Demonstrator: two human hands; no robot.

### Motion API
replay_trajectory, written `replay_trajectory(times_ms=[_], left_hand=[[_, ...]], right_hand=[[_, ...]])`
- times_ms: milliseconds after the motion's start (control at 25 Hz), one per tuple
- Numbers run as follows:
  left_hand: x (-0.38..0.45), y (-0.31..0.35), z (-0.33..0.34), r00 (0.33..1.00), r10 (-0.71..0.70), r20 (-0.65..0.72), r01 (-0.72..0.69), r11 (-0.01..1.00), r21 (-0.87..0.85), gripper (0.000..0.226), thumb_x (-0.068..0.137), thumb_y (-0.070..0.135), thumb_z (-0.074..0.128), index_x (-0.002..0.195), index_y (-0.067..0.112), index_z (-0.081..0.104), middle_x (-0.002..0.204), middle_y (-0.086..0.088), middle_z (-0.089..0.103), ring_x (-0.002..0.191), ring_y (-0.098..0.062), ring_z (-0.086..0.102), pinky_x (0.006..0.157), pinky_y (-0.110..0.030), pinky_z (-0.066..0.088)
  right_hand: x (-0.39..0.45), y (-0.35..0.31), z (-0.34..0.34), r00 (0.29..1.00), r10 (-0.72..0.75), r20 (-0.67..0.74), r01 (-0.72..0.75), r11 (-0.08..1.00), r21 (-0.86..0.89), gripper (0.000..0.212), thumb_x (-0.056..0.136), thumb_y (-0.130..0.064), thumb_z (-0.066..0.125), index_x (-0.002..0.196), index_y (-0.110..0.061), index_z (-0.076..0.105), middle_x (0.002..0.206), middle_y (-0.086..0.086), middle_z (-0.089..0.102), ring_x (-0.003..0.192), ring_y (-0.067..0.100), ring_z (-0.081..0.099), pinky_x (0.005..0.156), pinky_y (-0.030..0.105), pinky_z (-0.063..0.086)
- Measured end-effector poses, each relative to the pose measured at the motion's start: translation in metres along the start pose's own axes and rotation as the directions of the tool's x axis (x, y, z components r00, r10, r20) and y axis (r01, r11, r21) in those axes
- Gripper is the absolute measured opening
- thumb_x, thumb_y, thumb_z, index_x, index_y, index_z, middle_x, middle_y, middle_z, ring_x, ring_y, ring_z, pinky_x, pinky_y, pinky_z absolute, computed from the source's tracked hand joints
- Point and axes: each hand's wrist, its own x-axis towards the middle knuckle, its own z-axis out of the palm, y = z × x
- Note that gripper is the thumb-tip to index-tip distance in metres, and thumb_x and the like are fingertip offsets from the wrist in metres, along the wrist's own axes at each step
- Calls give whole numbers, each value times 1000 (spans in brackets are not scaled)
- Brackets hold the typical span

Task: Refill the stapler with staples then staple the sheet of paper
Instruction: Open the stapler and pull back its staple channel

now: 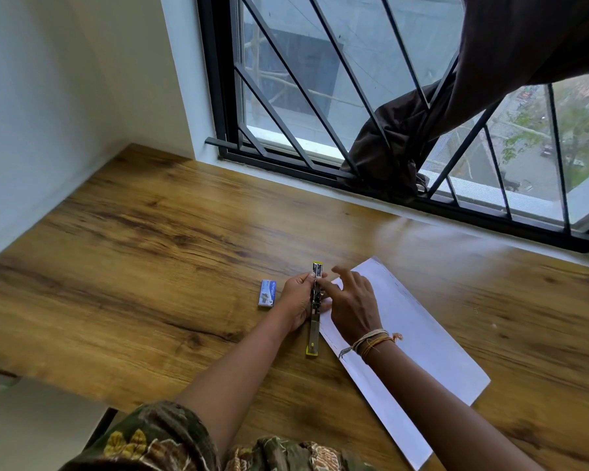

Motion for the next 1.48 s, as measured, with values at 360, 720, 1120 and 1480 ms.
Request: replay_trajectory(times_ms=[360, 720, 1120, 1480], left_hand=[[-1, -1, -2, 999, 13, 51, -15, 1000, 21, 30, 104, 19, 34, 101, 6, 61, 83, -13, 69, 69, -22, 70, 57, -33, 59], [1, -3, -7, 998, 18, 65, -22, 998, 63, 32, 103, 20, 38, 94, 9, 67, 85, -13, 71, 72, -21, 70, 60, -34, 60], [-1, -1, -5, 999, 10, 50, -12, 999, 52, 34, 103, 20, 38, 95, 6, 67, 92, -17, 70, 82, -27, 68, 62, -34, 60], [-5, 2, 1, 999, 5, 42, -7, 999, 45, 31, 103, 17, 37, 92, 8, 64, 85, -13, 69, 72, -22, 70, 62, -35, 61]], right_hand=[[36, -3, -20, 978, 143, 149, -163, 978, 131, 10, 83, -24, 67, 86, -18, 75, 108, 7, 57, 102, 26, 52, 81, 46, 47], [68, -3, -26, 923, 76, 378, -97, 995, 35, 18, 81, -33, 68, 91, -21, 75, 106, 6, 56, 102, 26, 50, 69, 32, 42], [76, 3, -18, 891, -64, 450, -20, 984, 179, 12, 70, -22, 71, 77, -13, 75, 91, 9, 62, 84, 25, 56, 65, 30, 46], [65, 18, -14, 941, 50, 334, -202, 876, 438, 8, 63, -17, 78, 63, -15, 70, 79, 8, 62, 70, 20, 58, 63, 29, 47]])
